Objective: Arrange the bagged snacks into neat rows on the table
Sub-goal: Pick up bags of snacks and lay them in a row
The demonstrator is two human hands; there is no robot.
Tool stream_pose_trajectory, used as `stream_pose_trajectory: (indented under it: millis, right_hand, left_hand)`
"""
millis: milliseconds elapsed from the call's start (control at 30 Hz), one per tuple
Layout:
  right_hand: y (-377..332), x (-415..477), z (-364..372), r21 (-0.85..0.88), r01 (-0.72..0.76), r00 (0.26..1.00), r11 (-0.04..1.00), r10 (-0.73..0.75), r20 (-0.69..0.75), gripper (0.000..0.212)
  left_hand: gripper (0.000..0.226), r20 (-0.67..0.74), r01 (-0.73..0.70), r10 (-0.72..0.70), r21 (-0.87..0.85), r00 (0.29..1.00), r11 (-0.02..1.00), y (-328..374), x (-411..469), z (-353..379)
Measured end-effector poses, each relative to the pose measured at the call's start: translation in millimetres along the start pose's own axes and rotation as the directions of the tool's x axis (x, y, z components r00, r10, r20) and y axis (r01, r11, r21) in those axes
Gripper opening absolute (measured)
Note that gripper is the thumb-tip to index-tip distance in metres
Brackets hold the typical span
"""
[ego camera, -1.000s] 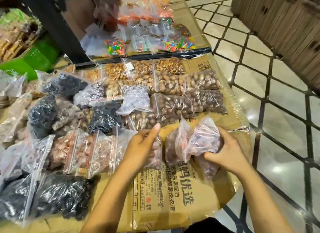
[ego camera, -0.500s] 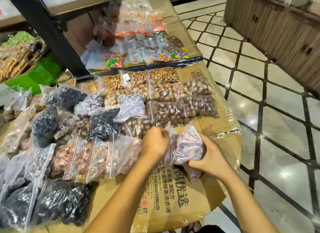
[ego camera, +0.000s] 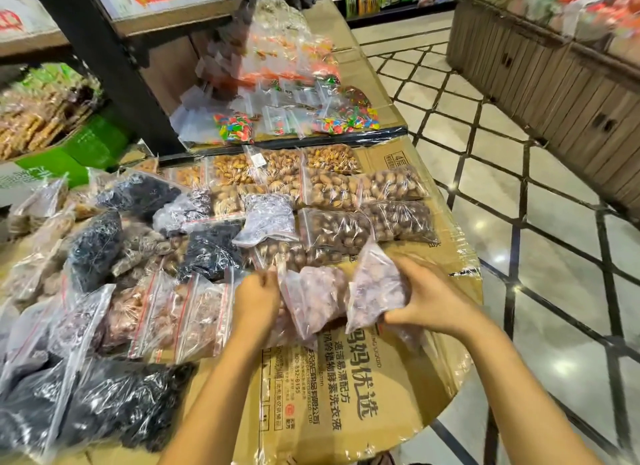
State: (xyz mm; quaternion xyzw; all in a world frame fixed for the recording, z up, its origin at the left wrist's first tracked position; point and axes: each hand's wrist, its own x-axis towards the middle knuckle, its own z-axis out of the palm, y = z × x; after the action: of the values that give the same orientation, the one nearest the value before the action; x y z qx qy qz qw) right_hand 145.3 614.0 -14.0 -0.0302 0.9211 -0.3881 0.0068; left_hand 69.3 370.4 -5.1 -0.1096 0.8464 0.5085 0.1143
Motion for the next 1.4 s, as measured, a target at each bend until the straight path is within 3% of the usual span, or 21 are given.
stream_pose_trajectory:
  millis: [67, 133, 233, 300, 500, 633, 833, 900, 967, 1067, 1133, 1200, 1267, 1400]
  right_hand:
    - [-7.6, 20.8, 0.6, -0.157, 0.054, 0.992, 0.986, -0.035, 0.122, 0.094]
    - [-8.3, 39.7, 8.8, -0.18, 0.051, 0.983, 0.982, -0.017, 0.183, 0.097]
    - [10.1, 55.2, 21.1, 0.061, -0.112, 0.955, 0.992, 0.091, 0.283, 0.118]
    - [26.8, 54.8, 24.9, 0.111, -0.173, 0.93, 0.979, 0.125, 0.345, 0.136]
    - [51.6, 47.1, 43.4, 0.269, -0.172, 0.976, 0.948, 0.126, 0.18, 0.125]
    - [50.8, 43.5, 45.5, 0.152, -0.148, 0.984, 0.977, 0.129, 0.125, 0.108]
    - [48.8, 26.6, 47.9, -0.038, -0.067, 0.988, 0.997, 0.071, 0.134, 0.111]
    - [46.8, 23.0, 50.6, -0.023, -0.084, 0.991, 0.996, 0.086, 0.103, 0.112]
    - [47.7, 21.6, 54.6, -0.013, -0.097, 0.991, 0.995, 0.098, 0.093, 0.115]
    - [51.2, 17.3, 65.1, 0.051, -0.152, 0.988, 0.987, 0.15, 0.039, 0.126]
    - [52.6, 12.5, 70.6, 0.159, -0.195, 0.98, 0.968, 0.198, -0.002, 0.128]
    - [52.8, 11.1, 70.4, 0.183, -0.201, 0.979, 0.962, 0.206, -0.009, 0.129]
    - [55.8, 14.1, 66.9, 0.102, -0.191, 0.981, 0.976, 0.192, -0.003, 0.129]
    - [54.3, 15.3, 63.8, 0.017, -0.191, 0.981, 0.981, 0.19, 0.022, 0.131]
  left_hand:
    - [0.023, 0.057, 0.004, -0.003, -0.02, 0.998, 1.0, 2.7, -2.4, -2.7]
    - [0.037, 0.129, 0.054, -0.058, 0.035, 0.99, 0.998, 5.1, -6.8, -2.9]
    - [0.075, 0.124, -0.04, 0.012, 0.225, 0.992, 0.974, 2.5, -17.2, 3.9]
    - [0.08, 0.113, -0.094, 0.067, 0.254, 0.991, 0.963, -1.6, -20.4, 4.2]
    - [0.071, 0.127, -0.042, 0.045, -0.031, 0.991, 0.999, 6.8, -12.3, -9.3]
    - [0.071, 0.132, -0.011, 0.028, -0.13, 0.991, 0.991, 19.8, -9.1, -19.7]
    - [0.074, 0.04, 0.063, -0.054, -0.265, 0.998, 0.962, -3.8, 13.4, -35.7]
    - [0.07, -0.057, -0.015, 0.006, -0.168, 0.998, 0.986, -5.2, 13.4, -27.8]
    - [0.062, -0.148, -0.163, 0.183, 0.141, 0.972, 0.977, -4.4, 10.1, -19.8]
    - [0.069, -0.046, -0.373, 0.453, 0.497, 0.89, 0.783, -3.0, 4.2, -14.3]
    - [0.084, 0.165, -0.447, 0.45, 0.621, 0.878, 0.644, -5.6, 5.1, -12.6]
    - [0.105, 0.364, -0.492, 0.337, 0.716, 0.868, 0.494, -16.5, 9.3, -12.1]
    - [0.116, 0.439, -0.497, 0.234, 0.75, 0.868, 0.437, -29.7, 15.8, -14.4]
    - [0.116, 0.498, -0.545, 0.224, 0.741, 0.838, 0.392, -32.3, 24.0, -20.2]
